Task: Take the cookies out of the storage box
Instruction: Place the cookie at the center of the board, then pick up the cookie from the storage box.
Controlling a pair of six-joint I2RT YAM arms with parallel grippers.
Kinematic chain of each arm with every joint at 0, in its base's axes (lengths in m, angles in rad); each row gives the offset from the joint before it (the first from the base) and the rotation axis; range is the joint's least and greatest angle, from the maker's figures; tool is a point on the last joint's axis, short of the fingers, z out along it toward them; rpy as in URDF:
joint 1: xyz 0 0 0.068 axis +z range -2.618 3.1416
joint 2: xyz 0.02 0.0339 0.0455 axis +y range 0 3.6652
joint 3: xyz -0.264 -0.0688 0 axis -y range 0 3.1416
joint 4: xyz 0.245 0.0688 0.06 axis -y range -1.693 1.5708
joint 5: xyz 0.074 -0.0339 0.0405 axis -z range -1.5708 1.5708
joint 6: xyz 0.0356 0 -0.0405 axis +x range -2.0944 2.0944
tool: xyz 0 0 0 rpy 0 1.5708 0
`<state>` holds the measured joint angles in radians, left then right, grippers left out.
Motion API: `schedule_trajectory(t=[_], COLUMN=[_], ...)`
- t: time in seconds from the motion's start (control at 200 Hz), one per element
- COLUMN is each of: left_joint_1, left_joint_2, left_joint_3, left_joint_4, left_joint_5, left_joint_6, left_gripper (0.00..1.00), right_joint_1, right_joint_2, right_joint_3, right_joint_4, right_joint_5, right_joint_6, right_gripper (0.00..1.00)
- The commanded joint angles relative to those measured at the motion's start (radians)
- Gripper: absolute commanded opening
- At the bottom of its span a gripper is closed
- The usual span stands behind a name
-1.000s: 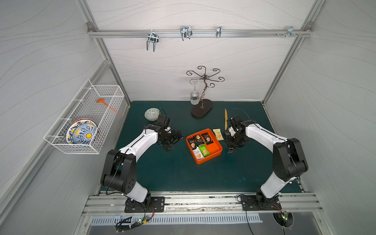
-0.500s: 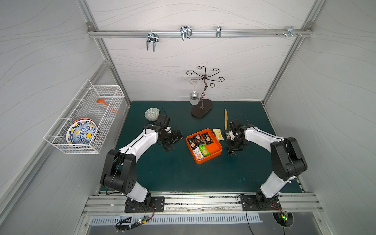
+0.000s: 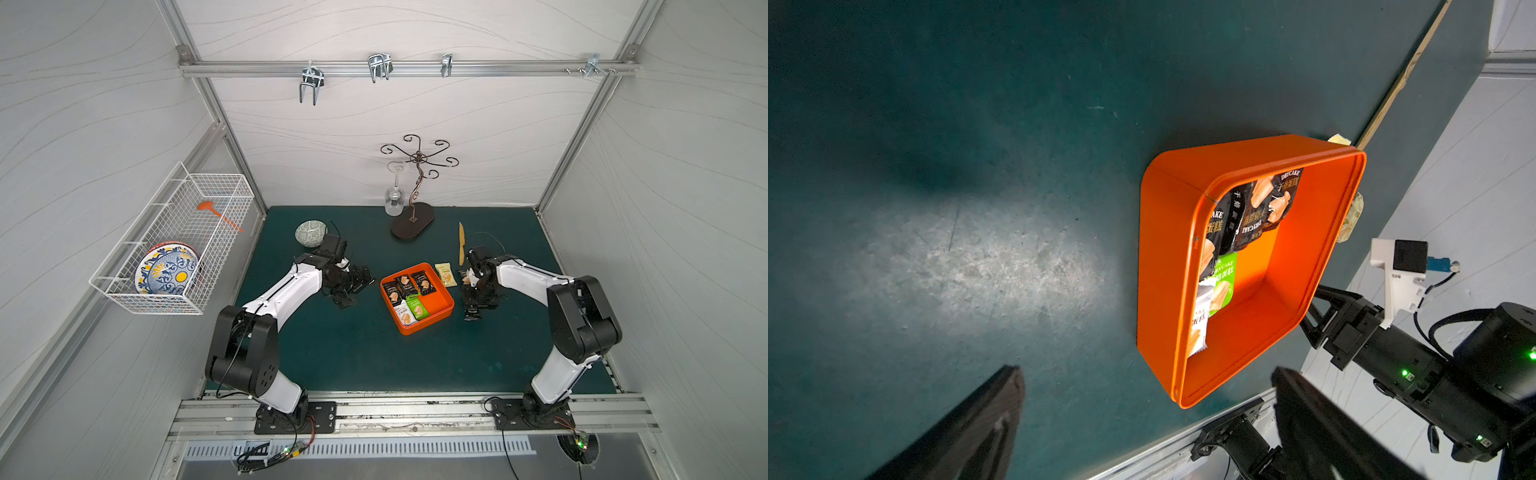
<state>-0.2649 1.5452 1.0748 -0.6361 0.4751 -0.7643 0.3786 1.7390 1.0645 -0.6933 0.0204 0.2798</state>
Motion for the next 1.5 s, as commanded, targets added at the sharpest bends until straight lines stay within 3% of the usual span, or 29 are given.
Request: schedule_trajectory(t=[0.0,0.225,0.45,0.795,1.25,1.496], left_joint_1=[-0.005,-0.005,-0.004,0.011,0.068,0.079], left_joint_2=[-0.021,-0.019,-0.007,0.031,-0.042,-0.088], left_joint_3=[0.019,0.028,0.05,0.075,0.002,-0.028], left_joint_4=[0.026,0.017,-0.002,-0.024,-0.053,-0.08], left_joint_5=[-0.003,-0.004,-0.003,0.01,0.001,-0.013], left_joint_6=[-0.004,0.002,0.026,0.061,0.083,0.094], left_gripper=[0.97,0.97,0.97,0.97,0.97,0.98], right_joint_1=[0.004,0.005,0.034,0.197,0.299,0.316], right_joint_2=[-0.011,-0.076,-0.088,-0.072,0.127,0.233], right_joint_3=[0.009,0.063,0.179,0.275,0.407,0.479], right_joint_4=[-0.023,-0.083,-0.133,-0.067,-0.041,-0.076], right_joint_5=[0.022,0.047,0.044,0.036,0.016,0.098], right_joint_6=[-0.009,-0.028,-0.045,-0.098,-0.089,-0.049], right_gripper=[0.57,0.68,0.65,0.63,0.63,0.63])
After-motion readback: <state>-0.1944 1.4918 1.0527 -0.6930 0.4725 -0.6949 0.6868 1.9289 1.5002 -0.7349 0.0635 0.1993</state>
